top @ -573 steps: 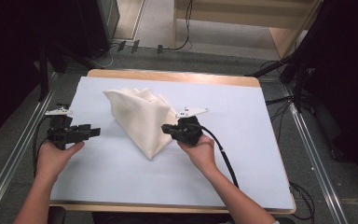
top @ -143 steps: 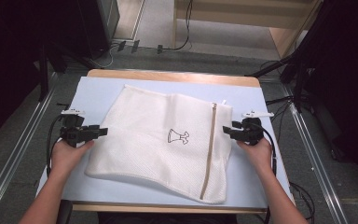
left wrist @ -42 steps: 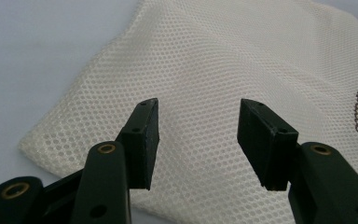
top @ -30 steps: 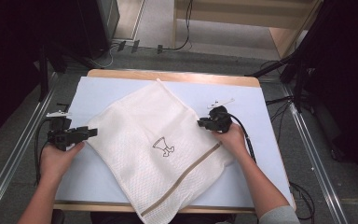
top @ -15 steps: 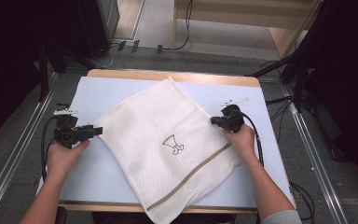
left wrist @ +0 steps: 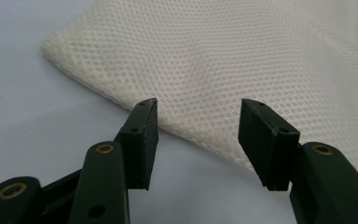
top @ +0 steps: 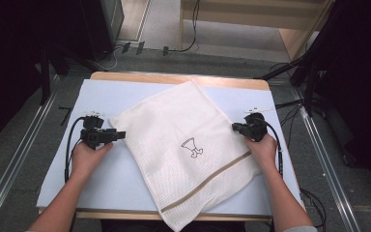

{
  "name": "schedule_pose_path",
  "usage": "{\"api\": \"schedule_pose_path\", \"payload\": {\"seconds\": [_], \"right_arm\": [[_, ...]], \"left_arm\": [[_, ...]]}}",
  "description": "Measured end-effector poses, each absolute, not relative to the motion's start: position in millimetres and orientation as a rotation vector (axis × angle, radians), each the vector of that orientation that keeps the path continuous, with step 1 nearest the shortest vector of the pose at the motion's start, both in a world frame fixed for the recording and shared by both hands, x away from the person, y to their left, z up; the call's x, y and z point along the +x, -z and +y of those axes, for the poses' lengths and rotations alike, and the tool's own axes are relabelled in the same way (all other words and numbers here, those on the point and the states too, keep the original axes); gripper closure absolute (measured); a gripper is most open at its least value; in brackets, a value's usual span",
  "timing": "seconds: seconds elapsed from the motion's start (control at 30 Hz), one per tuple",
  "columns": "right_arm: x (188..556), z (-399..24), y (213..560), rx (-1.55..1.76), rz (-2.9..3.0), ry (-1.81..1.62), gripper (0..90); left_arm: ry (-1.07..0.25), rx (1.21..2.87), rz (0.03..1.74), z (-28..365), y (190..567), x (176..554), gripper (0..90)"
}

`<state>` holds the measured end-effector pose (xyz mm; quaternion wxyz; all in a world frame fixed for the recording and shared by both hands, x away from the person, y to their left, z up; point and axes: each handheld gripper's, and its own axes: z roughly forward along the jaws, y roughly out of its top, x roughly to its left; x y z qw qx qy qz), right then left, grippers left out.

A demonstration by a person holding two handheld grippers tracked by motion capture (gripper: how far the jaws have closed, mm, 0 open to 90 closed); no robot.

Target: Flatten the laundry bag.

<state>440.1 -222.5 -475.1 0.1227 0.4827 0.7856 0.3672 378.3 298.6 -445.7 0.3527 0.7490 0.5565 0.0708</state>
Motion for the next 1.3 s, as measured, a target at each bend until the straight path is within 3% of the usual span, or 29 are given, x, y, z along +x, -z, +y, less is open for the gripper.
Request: {"api": "schedule_pose_path", "payload": {"seconds": [0.23, 0.6, 0.7, 0.73, 0.77, 0.83, 0.9, 0.97, 1.1, 1.3], "right_arm": [[436.6, -222.1, 476.1, 1.405, 2.287, -1.066, 85.3], [435.2, -221.9, 476.1, 1.413, 2.287, -1.056, 84.9], [435.0, -221.1, 476.3, 1.407, 2.287, -1.056, 85.1], [434.9, -221.1, 476.3, 1.408, 2.289, -1.057, 85.4], [434.8, -221.1, 476.3, 1.409, 2.29, -1.059, 85.5], [434.5, -220.8, 476.3, 1.413, 2.289, -1.06, 85.7], [434.3, -220.2, 476.4, 1.404, 2.289, -1.058, 85.7], [434.3, -220.2, 476.3, 1.405, 2.289, -1.058, 85.8], [434.0, -220.4, 475.7, 1.413, 2.288, -1.062, 86.0], [429.3, -216.2, 472.6, 1.41, 2.305, -1.064, 86.2]], "left_arm": [[-0.266, 1.919, 1.446, 286.8, 454.9, 373.9, 39.8], [-0.311, 1.952, 1.493, 277.6, 452.0, 360.3, 42.7], [-0.264, 1.947, 1.478, 271.9, 452.1, 362.2, 49.6], [-0.217, 1.931, 1.47, 270.7, 453.7, 363.3, 58.3], [-0.231, 1.944, 1.464, 268.2, 453.6, 363.4, 57.6], [-0.252, 1.98, 1.439, 264.6, 454.0, 364.1, 68.6], [-0.169, 1.979, 1.427, 265.7, 455.1, 367.3, 84.2], [-0.159, 1.995, 1.404, 266.2, 453.7, 369.9, 89.6], [-0.113, 1.961, 1.411, 275.7, 452.0, 377.3, 90.0], [-0.158, 1.929, 1.414, 290.7, 444.2, 388.5, 90.0]]}}
